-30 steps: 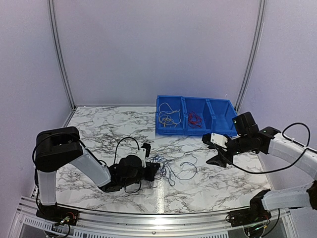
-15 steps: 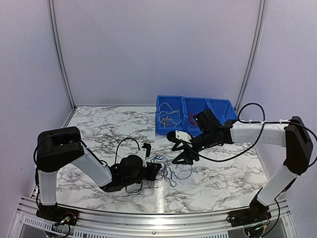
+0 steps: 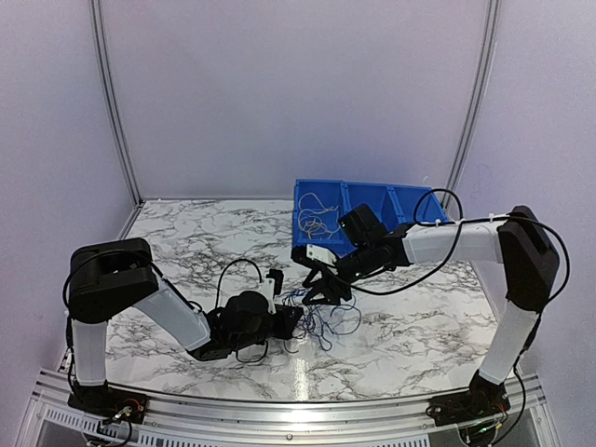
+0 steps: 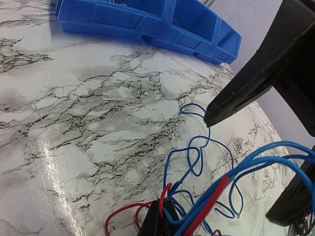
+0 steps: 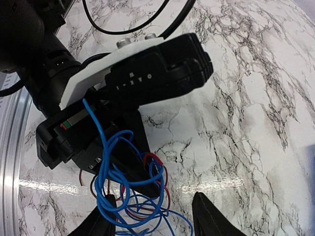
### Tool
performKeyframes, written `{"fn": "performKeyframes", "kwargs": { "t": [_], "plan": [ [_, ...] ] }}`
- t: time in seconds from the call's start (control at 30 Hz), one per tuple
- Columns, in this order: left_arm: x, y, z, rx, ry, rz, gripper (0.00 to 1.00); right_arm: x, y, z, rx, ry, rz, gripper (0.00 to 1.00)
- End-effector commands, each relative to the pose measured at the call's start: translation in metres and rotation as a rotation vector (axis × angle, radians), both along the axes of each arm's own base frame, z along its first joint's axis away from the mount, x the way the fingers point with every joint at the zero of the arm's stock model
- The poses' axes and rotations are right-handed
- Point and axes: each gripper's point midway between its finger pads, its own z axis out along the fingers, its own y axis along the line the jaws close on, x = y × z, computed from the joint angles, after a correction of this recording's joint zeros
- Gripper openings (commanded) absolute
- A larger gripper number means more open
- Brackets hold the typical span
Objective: Untangle the cables
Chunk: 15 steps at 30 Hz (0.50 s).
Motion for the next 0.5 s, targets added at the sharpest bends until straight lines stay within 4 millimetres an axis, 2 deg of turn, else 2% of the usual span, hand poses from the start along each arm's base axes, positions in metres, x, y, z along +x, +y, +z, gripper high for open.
{"fn": "performKeyframes", "kwargs": {
  "t": [0.0, 0.07, 0.1, 0.17, 0.23, 0.37, 0.47],
  "plan": [
    [-0.001, 0.001, 0.009, -0.005, -0.01, 0.002, 0.03, 0.0, 0.003, 0.015, 0.032, -0.017, -0.014, 0.47],
    [-0.001, 0.0, 0.011, -0.01, -0.011, 0.003, 0.03, 0.001, 0.001, 0.01, 0.021, -0.002, -0.03, 0.39],
    [-0.001, 0.001, 0.011, -0.01, -0.012, 0.003, 0.03, 0.001, 0.001, 0.008, 0.015, 0.005, -0.037, 0.38],
    [-0.001, 0.001, 0.012, -0.012, -0.011, 0.007, 0.02, 0.003, -0.001, 0.003, -0.003, 0.009, -0.056, 0.39],
    [-0.001, 0.003, 0.012, -0.012, -0.012, 0.01, 0.02, 0.005, -0.004, 0.002, -0.013, 0.007, -0.07, 0.46],
    [-0.001, 0.005, 0.013, -0.014, -0.01, 0.017, 0.02, 0.009, -0.008, 0.002, -0.007, 0.011, -0.09, 0.43],
    [-0.001, 0.007, 0.013, -0.015, -0.009, 0.026, 0.02, 0.014, -0.014, 0.001, -0.005, 0.025, -0.114, 0.25]
  ]
}}
